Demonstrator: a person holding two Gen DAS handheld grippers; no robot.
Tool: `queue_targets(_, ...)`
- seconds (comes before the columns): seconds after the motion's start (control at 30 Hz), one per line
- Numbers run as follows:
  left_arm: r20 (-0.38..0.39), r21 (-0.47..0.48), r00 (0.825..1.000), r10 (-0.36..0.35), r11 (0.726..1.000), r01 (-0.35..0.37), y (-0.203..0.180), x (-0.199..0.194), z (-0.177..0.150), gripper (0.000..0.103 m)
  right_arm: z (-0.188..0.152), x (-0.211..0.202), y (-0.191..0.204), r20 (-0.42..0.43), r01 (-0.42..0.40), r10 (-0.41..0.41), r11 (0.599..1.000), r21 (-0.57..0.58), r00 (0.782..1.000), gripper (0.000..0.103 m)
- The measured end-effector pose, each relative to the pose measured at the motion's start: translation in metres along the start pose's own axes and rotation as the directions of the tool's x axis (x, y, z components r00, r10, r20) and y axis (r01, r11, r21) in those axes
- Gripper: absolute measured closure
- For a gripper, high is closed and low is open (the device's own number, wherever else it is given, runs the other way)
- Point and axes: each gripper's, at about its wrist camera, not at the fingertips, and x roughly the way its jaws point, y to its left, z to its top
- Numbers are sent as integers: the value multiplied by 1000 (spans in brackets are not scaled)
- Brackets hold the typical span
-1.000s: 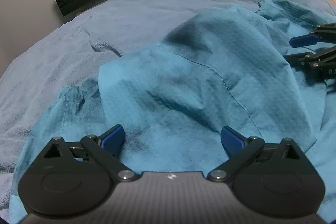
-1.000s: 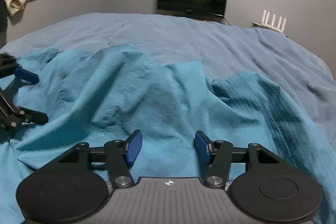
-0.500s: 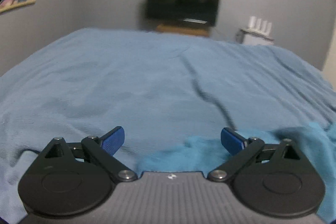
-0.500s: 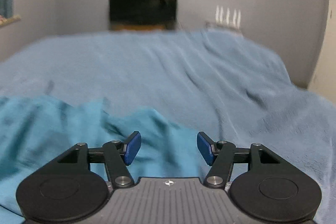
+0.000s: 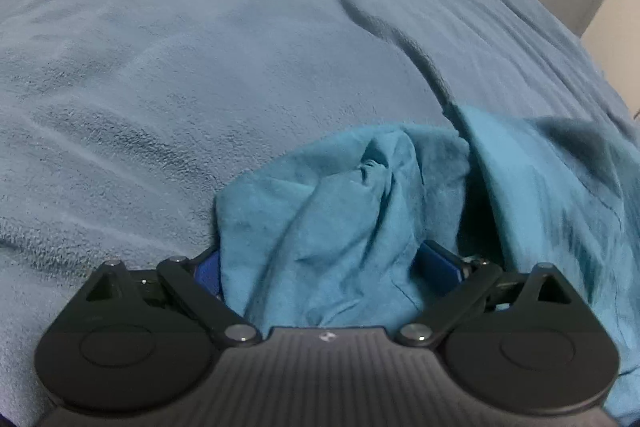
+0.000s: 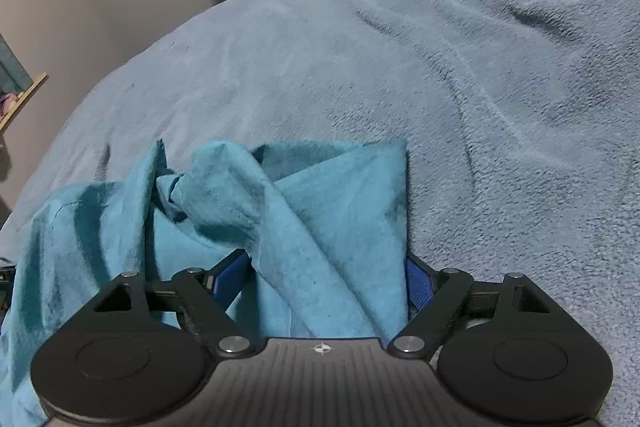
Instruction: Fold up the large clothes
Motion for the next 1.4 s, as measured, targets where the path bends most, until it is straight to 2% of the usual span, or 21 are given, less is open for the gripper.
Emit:
queue_targets(0.07, 11, 17, 1000, 7, 1000, -7, -5, 0, -1, 15, 0, 1, 3, -4, -1, 0, 1000, -29, 1000, 25)
queue_targets(0.1, 27, 26, 1000, 8, 1000, -8, -8, -3, -1, 27, -1, -1, 5, 5, -1, 1, 999, -46, 1000, 29)
queue_targets(0.13, 46, 34, 999, 18, 999, -20, -12, -6, -2, 41, -3, 1, 9, 17, -1, 2, 998, -62, 1000, 39)
queue_targets(0.17, 65, 39, 997, 34, 999, -36, -16, -9, -4, 48, -5, -1, 13, 31, -7, 10, 997, -80, 999, 59)
queue_targets(0.23, 110, 48, 992, 68, 996, -74, -26, -19, -9, 66, -10, -8, 25, 69, -11, 20, 992, -128, 997, 68)
queue_targets(0.33, 202, 58, 970, 132, 988, -146, -45, -37, -11, 75, -19, -24, 44, 164, 55, -21, 978, -202, 986, 82)
queue_targets(0.4, 275, 111, 944, 184, 969, -221, -65, -48, -11, 77, -25, -35, 56, 240, 86, -27, 968, -237, 970, 87)
queue_targets(0.5, 431, 240, 867, 251, 894, -378, -108, -61, -15, 79, -33, -51, 80, 356, 169, -41, 926, -338, 934, 92)
queue_targets(0.63, 622, 274, 731, 280, 797, -539, -138, -75, -9, 79, -32, -68, 111, 518, 279, -22, 862, -423, 855, 93)
queue_targets(0.77, 730, 218, 601, 325, 723, -656, -148, -60, 15, 79, -18, -73, 125, 674, 388, -27, 835, -391, 738, 93)
queue_targets(0.83, 746, 205, 565, 354, 684, -700, -148, -38, 28, 72, -10, -69, 131, 741, 470, -51, 801, -370, 669, 90)
queue_targets(0.87, 731, 211, 569, 376, 669, -713, -148, -24, 33, 68, -4, -60, 133, 762, 508, -71, 784, -356, 644, 82)
queue_targets(0.9, 697, 216, 591, 406, 667, -713, -145, -10, 39, 58, 2, -49, 132, 765, 534, -103, 774, -339, 636, 77)
queue_targets(0.93, 650, 218, 624, 432, 681, -699, -142, 5, 46, 51, 7, -40, 130, 754, 547, -139, 773, -323, 642, 64)
queue_targets(0.97, 583, 214, 678, 448, 720, -660, -132, 17, 51, 49, 15, -28, 124, 718, 544, -190, 783, -301, 670, 57)
queue_targets(1.03, 478, 168, 749, 458, 790, -590, -111, 33, 58, 45, 22, -9, 108, 642, 500, -246, 830, -247, 726, 57)
queue_targets(1.1, 437, 82, 785, 440, 849, -522, -91, 28, 59, 38, 18, -7, 96, 600, 460, -260, 864, -206, 757, 57)
queue_targets(1.17, 442, -21, 794, 418, 889, -457, -78, 10, 60, 31, 14, -12, 100, 607, 454, -244, 864, -219, 756, 56)
queue_targets(1.23, 475, -98, 788, 392, 914, -395, -72, -8, 63, 27, 13, -22, 110, 610, 423, -202, 874, -241, 766, 56)
queue_targets(1.3, 525, -123, 788, 323, 944, -305, -81, -26, 62, 21, 10, -37, 120, 604, 330, -108, 905, -269, 790, 54)
queue_targets(1.4, 524, -31, 841, 133, 990, -137, -117, -28, 58, 18, -8, -44, 142, 527, 158, 58, 921, -355, 848, 54)
